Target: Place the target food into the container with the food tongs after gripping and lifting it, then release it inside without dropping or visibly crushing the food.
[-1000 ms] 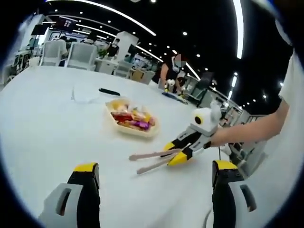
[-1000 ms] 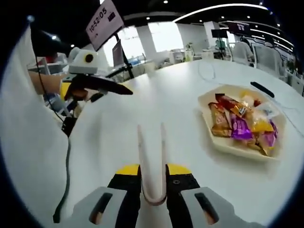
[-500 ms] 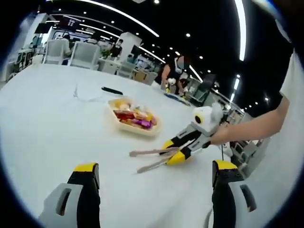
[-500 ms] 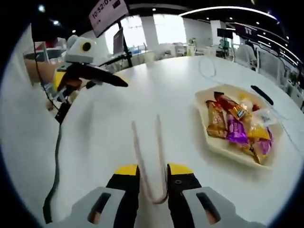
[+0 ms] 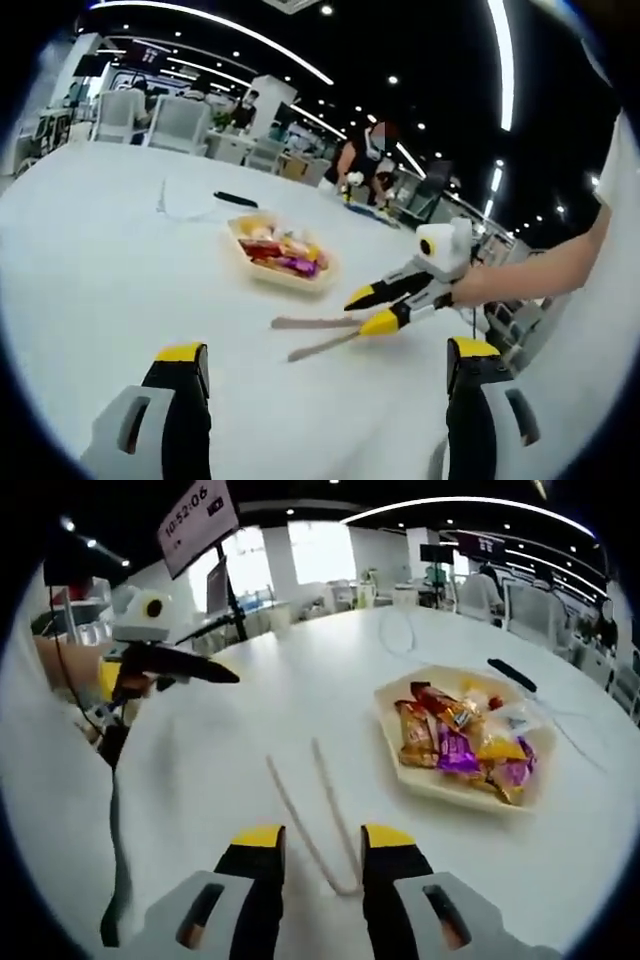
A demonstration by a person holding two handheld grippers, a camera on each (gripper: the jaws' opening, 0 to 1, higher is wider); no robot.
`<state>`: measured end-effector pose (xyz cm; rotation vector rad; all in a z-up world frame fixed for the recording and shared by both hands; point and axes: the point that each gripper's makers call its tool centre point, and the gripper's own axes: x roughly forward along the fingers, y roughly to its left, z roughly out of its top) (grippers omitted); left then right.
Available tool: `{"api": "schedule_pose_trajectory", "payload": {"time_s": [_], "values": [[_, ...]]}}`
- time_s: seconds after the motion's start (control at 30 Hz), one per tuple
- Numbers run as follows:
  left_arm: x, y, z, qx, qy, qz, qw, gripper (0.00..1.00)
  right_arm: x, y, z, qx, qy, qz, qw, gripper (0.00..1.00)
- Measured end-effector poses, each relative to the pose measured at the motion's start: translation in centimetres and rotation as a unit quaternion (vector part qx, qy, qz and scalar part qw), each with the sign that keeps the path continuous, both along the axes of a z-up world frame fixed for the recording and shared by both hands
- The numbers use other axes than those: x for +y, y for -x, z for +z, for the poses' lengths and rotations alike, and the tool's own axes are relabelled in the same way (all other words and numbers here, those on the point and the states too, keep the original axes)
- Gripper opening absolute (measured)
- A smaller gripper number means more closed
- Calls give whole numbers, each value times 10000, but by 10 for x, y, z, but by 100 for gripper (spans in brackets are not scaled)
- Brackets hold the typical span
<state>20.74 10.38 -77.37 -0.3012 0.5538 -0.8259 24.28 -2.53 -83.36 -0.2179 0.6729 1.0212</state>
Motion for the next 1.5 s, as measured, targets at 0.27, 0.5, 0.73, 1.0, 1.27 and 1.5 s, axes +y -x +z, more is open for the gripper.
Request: {"api": "schedule_pose_trajectory", "payload": {"time_s": [0.27,0.5,0.73,1.0,1.27,1.5], "values": [[3,1,15,-87,139,124,9998,97,3,15,20,-58,-262,-378,9989,31],[5,6,33,-95,293,84,9995,99,-6,30,46,-163,-614,-869,9942,37],[17,4,55,-318,209,104,9992,99,-40,43,74,-265,-718,-1448,9865,56],[33,-1,87,-715,339,281,9965,99,-69,54,110,-560,-781,-1748,9799,66],[38,2,107,-824,424,268,9953,99,-71,53,127,-692,-1045,-1883,9741,69],[38,8,114,-839,456,382,9947,99,-68,55,130,-705,-1084,-1850,9742,69]]}}
